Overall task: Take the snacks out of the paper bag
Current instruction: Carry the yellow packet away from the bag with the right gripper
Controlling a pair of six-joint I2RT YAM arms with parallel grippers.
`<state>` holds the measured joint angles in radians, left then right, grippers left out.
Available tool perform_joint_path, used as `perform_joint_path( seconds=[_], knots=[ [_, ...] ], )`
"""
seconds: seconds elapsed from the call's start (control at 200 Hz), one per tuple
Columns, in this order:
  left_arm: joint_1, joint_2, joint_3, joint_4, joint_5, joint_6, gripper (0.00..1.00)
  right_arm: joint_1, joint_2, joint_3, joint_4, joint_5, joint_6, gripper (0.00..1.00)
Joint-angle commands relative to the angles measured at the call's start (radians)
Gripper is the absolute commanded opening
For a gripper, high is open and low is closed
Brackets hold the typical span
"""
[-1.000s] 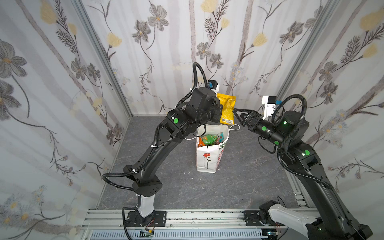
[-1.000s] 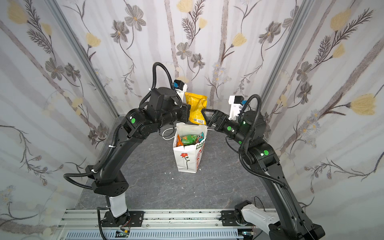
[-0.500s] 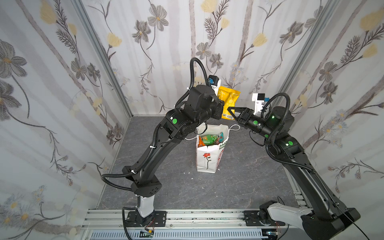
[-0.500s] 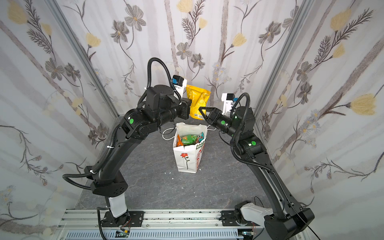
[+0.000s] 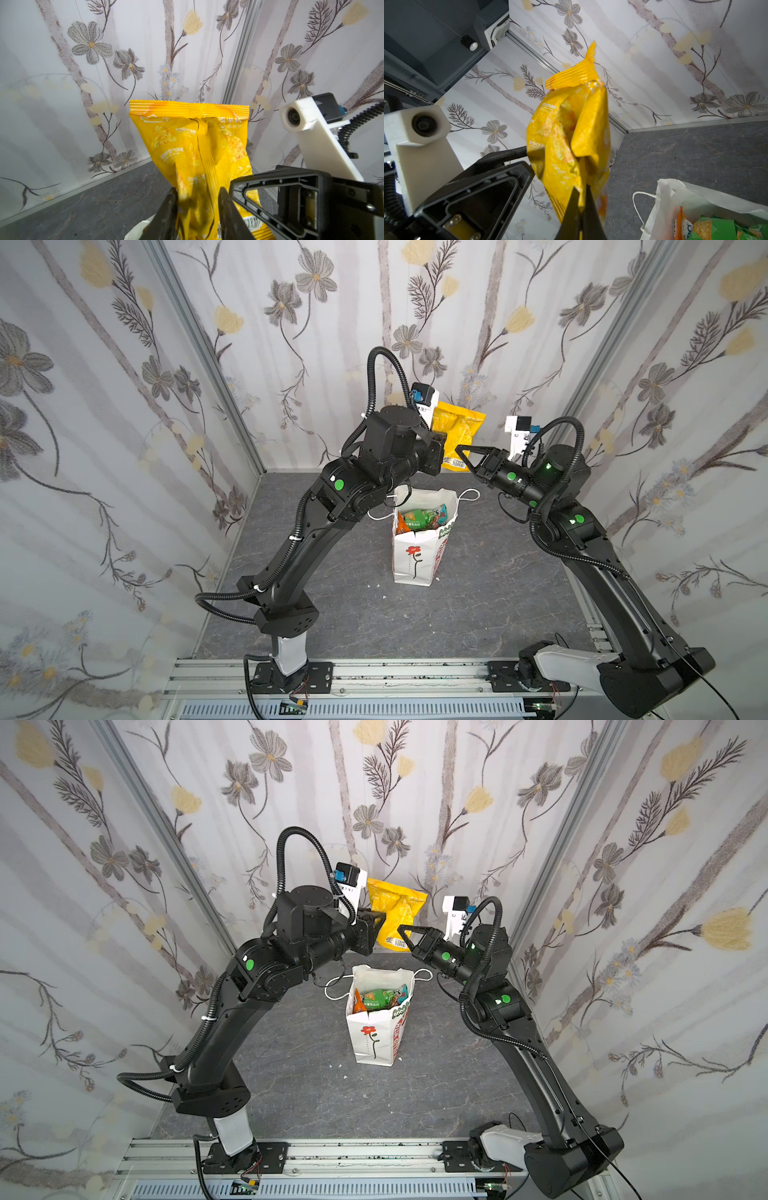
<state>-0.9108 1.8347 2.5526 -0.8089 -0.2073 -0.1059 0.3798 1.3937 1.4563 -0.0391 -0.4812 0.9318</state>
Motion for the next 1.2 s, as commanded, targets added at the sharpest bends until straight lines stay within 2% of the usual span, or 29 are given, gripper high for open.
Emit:
perform_joint_path(
  seconds=[0.0, 0.08, 0.205, 0.365, 0.5, 0.605, 0.719, 0.839, 1.034, 1.194],
  knots=[
    [0.001, -0.024, 0.003, 0.051, 0.005, 0.034, 0.44, -0.018, 0.013, 0.029, 0.058, 0.01, -0.021, 0.0],
    [0.001, -0.047, -0.009, 0.054, 0.041, 0.055, 0.58, -0.048, 0.023, 0.044, 0.064, 0.012, -0.026, 0.0],
    [0.001, -0.121, -0.108, 0.09, 0.165, 0.094, 0.77, -0.12, 0.05, 0.063, 0.069, 0.009, -0.036, 0.0],
    [0.0, -0.231, -0.296, 0.192, 0.297, 0.102, 0.9, -0.237, 0.091, 0.049, 0.123, -0.011, -0.03, 0.0],
    [-0.001, -0.304, -0.428, 0.281, 0.346, 0.072, 0.95, -0.342, 0.138, 0.01, 0.174, -0.035, 0.0, 0.0],
    [-0.002, -0.336, -0.473, 0.284, 0.364, 0.057, 1.0, -0.41, 0.183, -0.013, 0.181, -0.042, 0.004, 0.0],
    [-0.004, -0.369, -0.524, 0.281, 0.366, 0.052, 1.0, -0.462, 0.255, -0.036, 0.186, -0.045, -0.001, 0.0],
    [-0.004, -0.389, -0.554, 0.252, 0.349, 0.049, 1.0, -0.483, 0.332, -0.04, 0.176, -0.048, -0.037, 0.0],
    [-0.009, -0.371, -0.506, 0.112, 0.315, 0.045, 1.0, -0.487, 0.465, -0.037, 0.166, -0.044, -0.068, 0.0],
    [-0.012, -0.369, -0.505, 0.071, 0.269, 0.024, 1.0, -0.479, 0.573, -0.018, 0.139, -0.021, -0.091, 0.0]
  ],
)
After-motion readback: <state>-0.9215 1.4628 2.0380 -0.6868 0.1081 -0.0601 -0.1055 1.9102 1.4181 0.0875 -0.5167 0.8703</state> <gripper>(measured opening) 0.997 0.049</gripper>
